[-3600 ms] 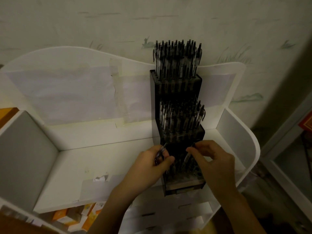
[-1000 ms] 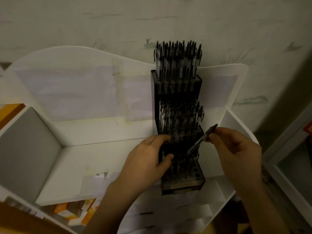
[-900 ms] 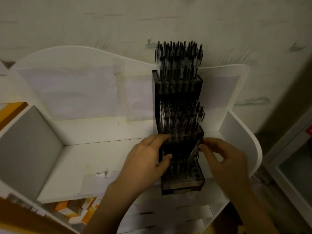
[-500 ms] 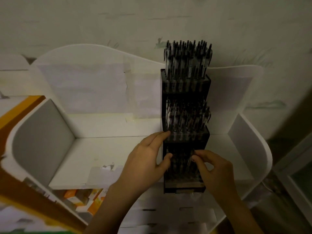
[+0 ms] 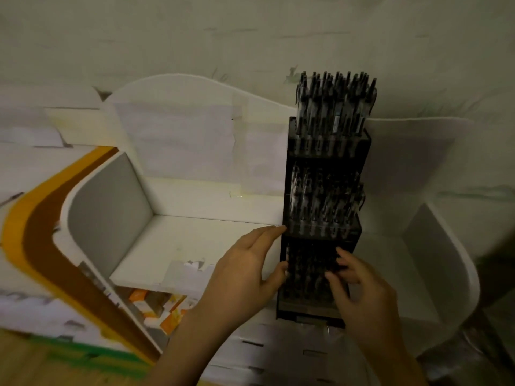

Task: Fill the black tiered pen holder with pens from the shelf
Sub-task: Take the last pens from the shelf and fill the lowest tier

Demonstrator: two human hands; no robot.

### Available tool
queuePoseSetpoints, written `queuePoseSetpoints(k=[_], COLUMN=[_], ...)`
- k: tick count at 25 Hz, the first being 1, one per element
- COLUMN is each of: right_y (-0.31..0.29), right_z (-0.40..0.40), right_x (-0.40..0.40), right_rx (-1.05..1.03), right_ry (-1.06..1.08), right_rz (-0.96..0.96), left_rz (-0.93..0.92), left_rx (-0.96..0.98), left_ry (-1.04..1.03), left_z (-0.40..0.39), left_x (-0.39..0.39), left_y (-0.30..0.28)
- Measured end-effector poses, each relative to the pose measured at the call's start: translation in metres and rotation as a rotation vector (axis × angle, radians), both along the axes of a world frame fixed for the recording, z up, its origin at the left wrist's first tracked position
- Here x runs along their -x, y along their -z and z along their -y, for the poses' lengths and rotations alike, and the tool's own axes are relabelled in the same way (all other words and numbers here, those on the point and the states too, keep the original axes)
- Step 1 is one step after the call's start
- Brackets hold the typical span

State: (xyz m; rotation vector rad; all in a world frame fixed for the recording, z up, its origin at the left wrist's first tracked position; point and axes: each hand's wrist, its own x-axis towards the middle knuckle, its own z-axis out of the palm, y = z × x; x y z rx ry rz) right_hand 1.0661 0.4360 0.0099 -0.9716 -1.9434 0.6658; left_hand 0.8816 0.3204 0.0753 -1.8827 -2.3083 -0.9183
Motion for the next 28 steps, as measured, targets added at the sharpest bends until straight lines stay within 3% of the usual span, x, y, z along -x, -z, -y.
queuePoseSetpoints(k=[5, 11, 14, 18, 28], right_y=[-0.049, -0.051, -0.045, -0.051, -0.072], right_z=[0.016, 0.043, 0.067, 0.119, 0.313], right_x=[0.029, 0.102, 0.134, 0.179, 0.337], right_rx=[-0.205, -0.164, -0.197, -0.274, -0.387], right_ry=[-0.235, -0.561, -0.649, -0.755, -0.889], right_rz=[-0.104, 0.283, 0.377, 0.447, 0.390], left_rz=[-0.048, -0.087, -0.086, -0.160, -0.288], left_rx=[0.005, -0.010, -0.013, 0.002, 0.019], left_ry=[-0.136, -0.362, -0.466, -0.587, -0.779], left_z=[0.020, 0.085, 0.130, 0.196, 0.407], left_x=[0.001, 0.027, 0.044, 0.075, 0.208], left_y=[-0.004, -0.014, -0.017, -0.013, -0.004])
